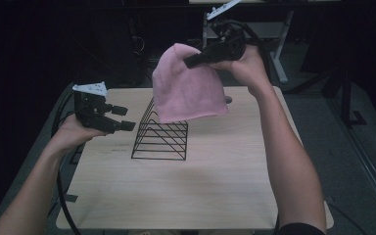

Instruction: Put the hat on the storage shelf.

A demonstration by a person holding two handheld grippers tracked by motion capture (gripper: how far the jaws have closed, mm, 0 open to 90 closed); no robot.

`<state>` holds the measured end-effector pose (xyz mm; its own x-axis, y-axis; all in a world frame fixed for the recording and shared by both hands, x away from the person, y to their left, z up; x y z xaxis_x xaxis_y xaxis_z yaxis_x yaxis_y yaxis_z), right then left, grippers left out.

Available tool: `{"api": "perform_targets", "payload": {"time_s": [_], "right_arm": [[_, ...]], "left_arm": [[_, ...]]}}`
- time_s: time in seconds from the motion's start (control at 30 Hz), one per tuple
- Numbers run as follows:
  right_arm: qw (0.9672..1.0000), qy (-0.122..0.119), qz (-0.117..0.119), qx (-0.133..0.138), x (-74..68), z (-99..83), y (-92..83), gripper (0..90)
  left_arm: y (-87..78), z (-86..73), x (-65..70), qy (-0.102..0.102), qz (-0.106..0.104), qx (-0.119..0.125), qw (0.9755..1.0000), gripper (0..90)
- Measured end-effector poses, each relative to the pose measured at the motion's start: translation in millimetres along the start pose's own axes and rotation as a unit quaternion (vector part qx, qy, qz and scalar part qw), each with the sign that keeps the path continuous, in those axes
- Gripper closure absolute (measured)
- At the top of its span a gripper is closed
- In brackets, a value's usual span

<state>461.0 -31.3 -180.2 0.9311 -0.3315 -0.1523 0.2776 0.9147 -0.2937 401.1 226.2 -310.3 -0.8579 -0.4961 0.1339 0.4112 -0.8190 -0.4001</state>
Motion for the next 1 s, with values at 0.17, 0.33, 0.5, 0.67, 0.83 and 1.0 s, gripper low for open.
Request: {"api": "perform_targets", "payload": {"time_s": [0.17,0.33,0.5,0.67,0.83,1.0], "right_arm": [[0.9999,-0.004,0.01,0.002,-5.2,7.8,10.7,77.1],[0.9997,-0.011,0.021,0.004,-10.7,12.5,24.5,77.0],[0.9994,-0.016,0.03,0.004,-17.6,17.2,36.2,77.1],[0.999,-0.019,0.04,0.006,-23.4,22.0,46.9,77.1],[0.9986,-0.026,0.046,0.006,-28.1,26.7,57.5,77.1],[0.9982,-0.029,0.051,0.009,-31.5,27.8,65.9,77.1]], "left_arm": [[2.5,8.6,1.3,-0.001,-0.015,0.01,0.9998,27.0],[2.8,11.2,1.7,-0.008,-0.019,0.018,0.9996,31.6],[-2.4,12.2,-0.3,-0.024,-0.035,0.035,0.9985,38.1],[-3.2,9.6,-2.0,-0.027,-0.034,0.027,0.9987,44.2],[-1.3,3.4,-5.1,-0.047,-0.041,0.01,0.998,50.8],[-1.6,-4.2,-9.5,-0.056,-0.042,0.005,0.9975,67.8]]}}
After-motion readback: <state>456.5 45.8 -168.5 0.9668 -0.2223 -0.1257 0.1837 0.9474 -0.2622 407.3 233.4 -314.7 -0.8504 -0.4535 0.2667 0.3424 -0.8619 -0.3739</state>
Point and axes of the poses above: each handheld gripper's, and its own axes: y roughly forward along the jaws, z roughly out of its top, x roughly to its right, the point moved 7 cm from there along y, roughly forward along the jaws, and after that the axes turned 15 degrees about x, right-handed, at the moved point
